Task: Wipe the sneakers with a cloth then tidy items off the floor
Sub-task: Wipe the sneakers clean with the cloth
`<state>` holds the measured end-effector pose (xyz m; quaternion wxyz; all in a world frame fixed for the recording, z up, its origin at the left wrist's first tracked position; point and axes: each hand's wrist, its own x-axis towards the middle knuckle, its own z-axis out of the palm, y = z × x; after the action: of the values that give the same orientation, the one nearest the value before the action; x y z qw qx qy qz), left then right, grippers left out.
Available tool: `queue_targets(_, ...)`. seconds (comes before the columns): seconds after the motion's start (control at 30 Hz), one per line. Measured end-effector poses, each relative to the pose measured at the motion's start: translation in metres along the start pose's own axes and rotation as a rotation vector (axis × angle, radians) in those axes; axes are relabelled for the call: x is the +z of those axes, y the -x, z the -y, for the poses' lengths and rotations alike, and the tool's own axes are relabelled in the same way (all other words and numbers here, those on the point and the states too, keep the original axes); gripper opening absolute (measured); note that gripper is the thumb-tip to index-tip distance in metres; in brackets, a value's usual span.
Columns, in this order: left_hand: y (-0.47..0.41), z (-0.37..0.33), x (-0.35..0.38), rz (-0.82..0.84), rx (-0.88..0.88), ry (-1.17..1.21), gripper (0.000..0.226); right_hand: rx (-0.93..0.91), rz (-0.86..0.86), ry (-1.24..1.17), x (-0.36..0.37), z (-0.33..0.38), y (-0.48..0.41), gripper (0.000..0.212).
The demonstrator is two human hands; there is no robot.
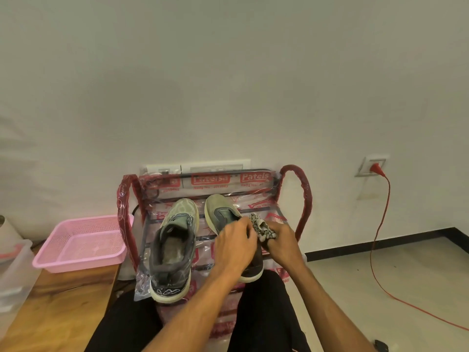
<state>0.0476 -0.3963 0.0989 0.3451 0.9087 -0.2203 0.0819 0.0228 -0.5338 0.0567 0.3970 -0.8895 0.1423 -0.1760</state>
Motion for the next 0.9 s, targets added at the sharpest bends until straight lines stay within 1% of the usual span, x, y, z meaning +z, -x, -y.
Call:
queue_targets(0.03,-0.005,0.006,-0.001,-0.008,0.048,-0.077,0.011,0.018,0.002,-0.007,0.001,-0.002,0.001,0.036)
queue_targets(0.07,-0.010,0.012,-0.002,0.020,0.093,-0.159,0.020,0.039,0.003,-0.011,0.002,-0.002,0.001,0.035)
queue_targets(0.13,-0.019,0.021,-0.004,0.136,0.141,-0.308,0.046,0.074,0.002,-0.019,0.004,-0.002,0.003,0.032)
queue_targets(0.17,-0.023,0.023,-0.005,0.169,0.161,-0.367,0.055,0.085,-0.006,-0.021,0.005,-0.001,0.004,0.031)
queue_targets(0.27,-0.031,0.023,0.000,0.214,0.212,-0.486,0.072,0.100,-0.017,-0.041,0.007,0.000,0.006,0.032)
queue_targets(0.33,-0.033,0.021,0.004,0.256,0.186,-0.512,0.080,0.108,-0.018,-0.051,0.008,0.000,0.008,0.033)
queue_targets(0.37,-0.033,0.020,0.005,0.268,0.174,-0.517,0.078,0.111,-0.021,-0.052,0.008,0.000,0.009,0.035)
queue_targets(0.47,-0.034,0.018,0.007,0.255,0.190,-0.557,0.057,0.109,-0.020,-0.070,0.008,0.000,0.012,0.037)
queue_targets(0.53,-0.033,0.018,0.009,0.233,0.196,-0.544,0.050,0.115,-0.026,-0.085,0.008,0.000,0.014,0.037)
queue_targets(0.73,-0.034,0.018,0.012,0.167,0.195,-0.388,0.048,0.141,-0.113,-0.116,0.008,0.006,0.018,0.032)
queue_targets(0.83,-0.035,0.015,0.018,0.100,0.200,-0.273,0.044,0.186,-0.161,-0.151,0.005,0.006,0.020,0.033)
queue_targets(0.9,-0.037,0.011,0.023,0.056,0.199,-0.183,0.042,0.209,-0.182,-0.165,0.003,0.006,0.020,0.029)
